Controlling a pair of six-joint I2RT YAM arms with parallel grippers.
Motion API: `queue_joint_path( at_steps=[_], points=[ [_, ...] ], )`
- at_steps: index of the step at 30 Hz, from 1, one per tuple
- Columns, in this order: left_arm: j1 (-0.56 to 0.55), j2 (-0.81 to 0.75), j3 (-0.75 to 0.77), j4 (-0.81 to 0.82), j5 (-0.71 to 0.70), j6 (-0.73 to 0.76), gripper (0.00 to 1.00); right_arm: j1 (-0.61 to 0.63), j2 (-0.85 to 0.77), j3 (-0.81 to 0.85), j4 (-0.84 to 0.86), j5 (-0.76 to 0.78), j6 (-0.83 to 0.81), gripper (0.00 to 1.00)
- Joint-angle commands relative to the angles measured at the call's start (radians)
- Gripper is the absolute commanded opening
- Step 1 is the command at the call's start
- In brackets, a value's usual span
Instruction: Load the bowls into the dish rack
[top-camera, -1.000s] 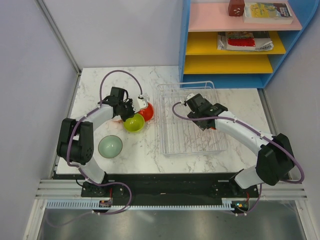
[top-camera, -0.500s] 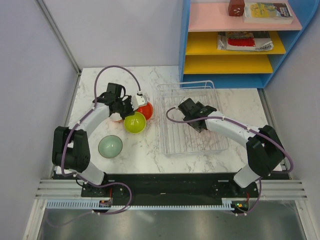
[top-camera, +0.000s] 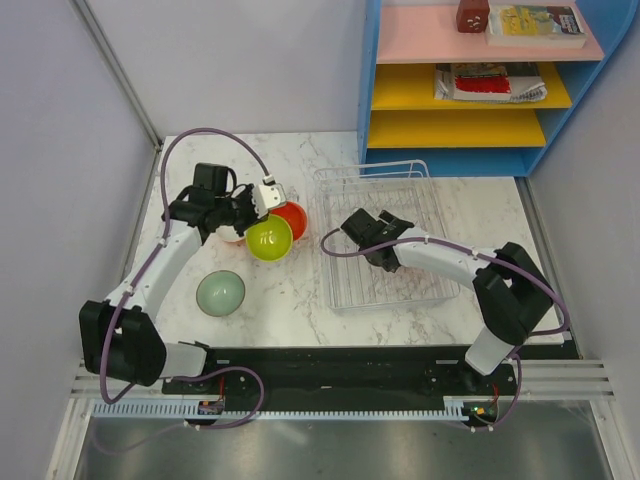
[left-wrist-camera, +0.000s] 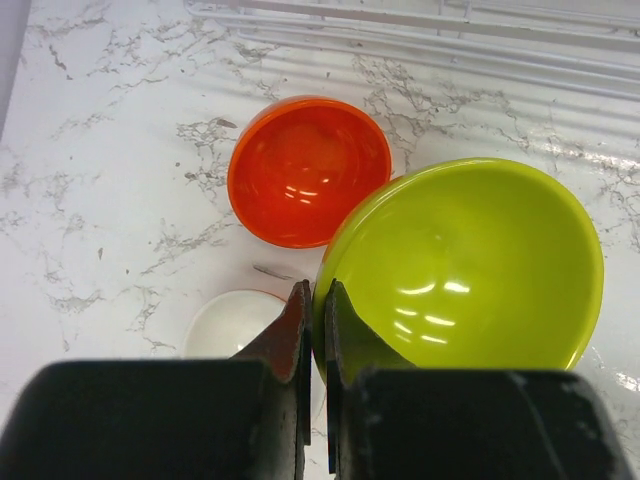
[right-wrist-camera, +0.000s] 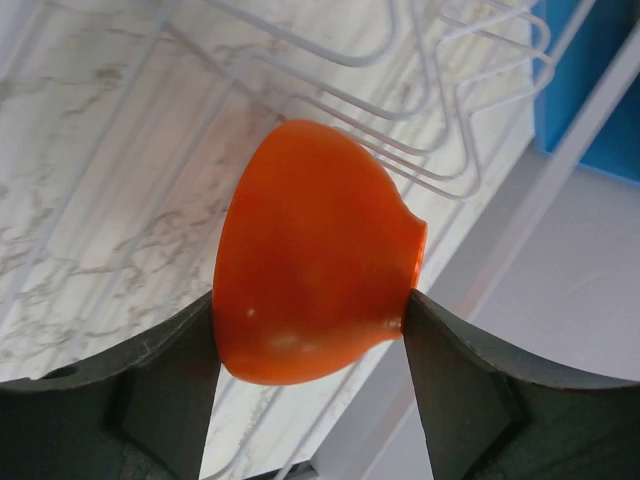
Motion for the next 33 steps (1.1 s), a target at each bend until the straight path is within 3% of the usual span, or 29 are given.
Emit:
queue_joint_path(
  at_steps=[1, 8, 27, 31, 33],
  points=[
    [0.003, -0.074, 0.023, 0.003, 0.041, -0.044, 0.02, 0.021, 0.021, 0.003, -0.052, -0.135, 0.019, 0.83],
    [0.003, -0.118, 0.033, -0.011, 0.036, -0.05, 0.02, 0.026, 0.001, -0.009, -0.079, -0.166, 0.011, 0.98],
    [0.002, -0.174, 0.066, -0.054, 0.076, -0.082, 0.02, -0.011, -0.048, -0.018, 0.008, 0.089, -0.007, 0.98],
    [0.002, -0.172, 0.07, -0.054, 0.111, -0.099, 0.02, -0.012, -0.105, 0.032, -0.035, -0.016, 0.007, 0.98],
    [0.0, -0.164, 0.079, -0.051, 0.136, -0.116, 0.02, -0.012, -0.142, 0.077, -0.09, -0.195, 0.016, 0.98]
  ],
)
